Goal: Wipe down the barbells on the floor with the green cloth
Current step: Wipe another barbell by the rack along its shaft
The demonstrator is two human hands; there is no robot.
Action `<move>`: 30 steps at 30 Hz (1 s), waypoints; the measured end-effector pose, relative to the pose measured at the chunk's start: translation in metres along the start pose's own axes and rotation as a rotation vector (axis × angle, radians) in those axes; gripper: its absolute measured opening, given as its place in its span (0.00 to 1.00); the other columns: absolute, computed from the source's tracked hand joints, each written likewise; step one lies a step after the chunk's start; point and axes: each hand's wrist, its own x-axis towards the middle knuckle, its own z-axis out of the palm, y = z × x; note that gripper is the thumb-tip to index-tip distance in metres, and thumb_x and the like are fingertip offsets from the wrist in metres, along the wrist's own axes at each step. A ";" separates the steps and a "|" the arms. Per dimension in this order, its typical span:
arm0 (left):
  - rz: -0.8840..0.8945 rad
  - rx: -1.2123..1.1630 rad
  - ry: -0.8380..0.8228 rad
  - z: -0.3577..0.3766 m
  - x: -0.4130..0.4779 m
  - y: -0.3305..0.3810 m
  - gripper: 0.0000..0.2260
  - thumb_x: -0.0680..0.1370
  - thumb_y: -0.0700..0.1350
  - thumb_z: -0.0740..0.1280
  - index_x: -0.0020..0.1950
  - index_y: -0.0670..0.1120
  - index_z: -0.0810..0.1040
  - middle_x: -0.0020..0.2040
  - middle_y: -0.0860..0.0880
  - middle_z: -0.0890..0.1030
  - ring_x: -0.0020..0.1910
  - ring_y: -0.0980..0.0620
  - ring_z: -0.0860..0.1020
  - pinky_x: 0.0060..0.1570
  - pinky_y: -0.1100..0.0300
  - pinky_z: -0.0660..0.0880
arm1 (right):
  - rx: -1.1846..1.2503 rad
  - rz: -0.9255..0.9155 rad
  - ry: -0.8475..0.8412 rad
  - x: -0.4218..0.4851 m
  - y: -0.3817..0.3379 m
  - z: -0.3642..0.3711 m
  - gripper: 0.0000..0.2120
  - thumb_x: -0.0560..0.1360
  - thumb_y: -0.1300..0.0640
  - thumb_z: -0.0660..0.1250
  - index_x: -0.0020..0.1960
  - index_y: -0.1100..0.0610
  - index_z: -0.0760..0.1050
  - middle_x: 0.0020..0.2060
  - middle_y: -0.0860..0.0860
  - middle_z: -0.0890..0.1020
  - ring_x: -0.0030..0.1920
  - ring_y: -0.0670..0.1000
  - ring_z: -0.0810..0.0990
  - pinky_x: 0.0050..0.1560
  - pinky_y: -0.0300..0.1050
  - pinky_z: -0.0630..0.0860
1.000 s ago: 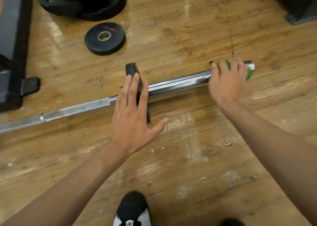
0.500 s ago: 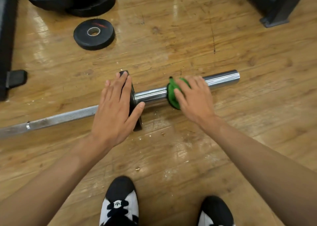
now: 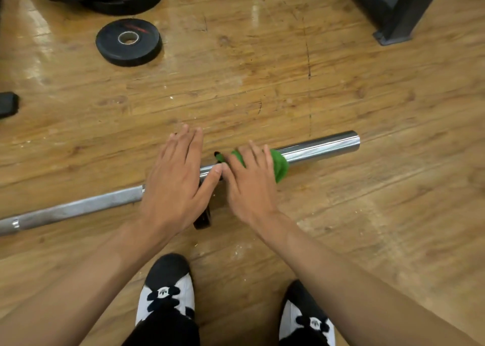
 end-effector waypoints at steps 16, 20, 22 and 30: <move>0.040 0.037 0.071 0.006 -0.052 0.046 0.28 0.83 0.58 0.59 0.71 0.38 0.76 0.72 0.40 0.77 0.73 0.39 0.71 0.76 0.46 0.61 | -0.123 0.506 0.341 -0.033 0.129 -0.042 0.19 0.82 0.54 0.57 0.49 0.62 0.84 0.49 0.61 0.83 0.54 0.63 0.78 0.71 0.59 0.64; 0.051 0.020 0.118 0.013 -0.073 0.058 0.26 0.81 0.57 0.62 0.68 0.39 0.80 0.75 0.41 0.75 0.75 0.36 0.72 0.76 0.40 0.64 | -0.102 0.162 0.151 -0.062 0.030 -0.015 0.15 0.82 0.52 0.56 0.51 0.54 0.81 0.49 0.54 0.82 0.53 0.59 0.77 0.65 0.59 0.68; 0.088 0.051 0.122 0.015 -0.081 0.059 0.26 0.79 0.56 0.63 0.68 0.39 0.80 0.76 0.40 0.74 0.76 0.36 0.71 0.77 0.40 0.62 | -0.075 -0.012 0.085 -0.078 -0.003 0.001 0.12 0.82 0.50 0.60 0.60 0.52 0.78 0.58 0.52 0.81 0.62 0.57 0.76 0.71 0.56 0.64; 0.121 0.067 0.145 0.015 -0.078 0.054 0.25 0.80 0.56 0.64 0.66 0.38 0.81 0.73 0.40 0.76 0.74 0.36 0.72 0.76 0.40 0.64 | -0.138 -0.076 0.148 -0.077 0.116 -0.037 0.19 0.84 0.48 0.58 0.66 0.56 0.80 0.62 0.57 0.80 0.64 0.61 0.77 0.74 0.59 0.61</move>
